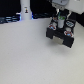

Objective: Open the kcup holder, insert the kcup into the holder, and close the kcup holder

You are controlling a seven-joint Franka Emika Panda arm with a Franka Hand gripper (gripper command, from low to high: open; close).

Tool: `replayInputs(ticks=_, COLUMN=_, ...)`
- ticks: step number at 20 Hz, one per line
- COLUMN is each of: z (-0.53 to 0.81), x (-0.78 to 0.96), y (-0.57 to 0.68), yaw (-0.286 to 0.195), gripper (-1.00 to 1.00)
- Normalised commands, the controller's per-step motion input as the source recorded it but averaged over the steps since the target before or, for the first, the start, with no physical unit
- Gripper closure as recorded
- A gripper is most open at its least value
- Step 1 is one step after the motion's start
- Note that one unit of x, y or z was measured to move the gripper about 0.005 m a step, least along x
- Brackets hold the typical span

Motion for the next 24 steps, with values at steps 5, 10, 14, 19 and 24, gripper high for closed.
replayInputs(ticks=5, z=0.26, x=0.18, y=0.29, yaw=-0.007, gripper=1.00)
replayInputs(ticks=10, z=0.24, x=0.19, y=0.25, yaw=-0.004, gripper=1.00)
replayInputs(ticks=14, z=-0.08, x=0.04, y=0.01, yaw=-0.002, gripper=1.00)
replayInputs(ticks=19, z=-0.17, x=0.02, y=-0.05, yaw=-0.010, gripper=1.00)
replayInputs(ticks=24, z=-0.17, x=0.03, y=-0.05, yaw=-0.009, gripper=1.00)
